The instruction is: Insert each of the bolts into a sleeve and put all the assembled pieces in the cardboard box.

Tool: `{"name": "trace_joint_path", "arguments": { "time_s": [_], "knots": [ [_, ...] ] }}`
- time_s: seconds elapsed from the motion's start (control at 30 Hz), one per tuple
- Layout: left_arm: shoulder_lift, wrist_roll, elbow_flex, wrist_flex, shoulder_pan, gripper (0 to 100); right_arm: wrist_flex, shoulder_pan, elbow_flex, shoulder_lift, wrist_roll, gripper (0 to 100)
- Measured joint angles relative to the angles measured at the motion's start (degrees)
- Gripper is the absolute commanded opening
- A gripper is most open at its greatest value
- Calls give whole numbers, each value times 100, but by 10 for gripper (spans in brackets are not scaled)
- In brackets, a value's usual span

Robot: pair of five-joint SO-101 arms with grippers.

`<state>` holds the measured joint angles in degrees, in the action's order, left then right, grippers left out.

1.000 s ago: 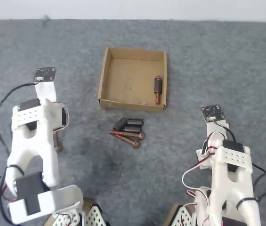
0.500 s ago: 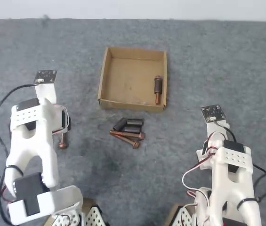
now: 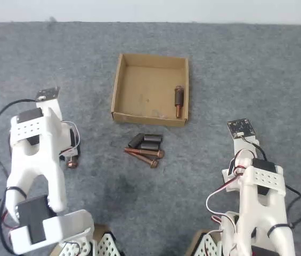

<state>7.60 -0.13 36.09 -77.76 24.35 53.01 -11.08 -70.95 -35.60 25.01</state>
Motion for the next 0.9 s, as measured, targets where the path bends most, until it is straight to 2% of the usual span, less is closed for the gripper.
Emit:
{"name": "trace_joint_path", "arguments": {
  "time_s": [0.2, 0.43, 0.67, 0.9],
  "knots": [
    [747, -18, 677, 105, 53, 13, 0, 0, 0, 0, 0, 7],
    [1046, 26, 993, 132, 800, 16, 0, 0, -44, -18, 0, 7],
    [158, 26, 993, 624, 941, 14, 0, 0, -62, -35, 0, 7],
    [-782, 26, 457, 703, 1222, 14, 0, 0, -62, -35, 0, 7]
  ]
}}
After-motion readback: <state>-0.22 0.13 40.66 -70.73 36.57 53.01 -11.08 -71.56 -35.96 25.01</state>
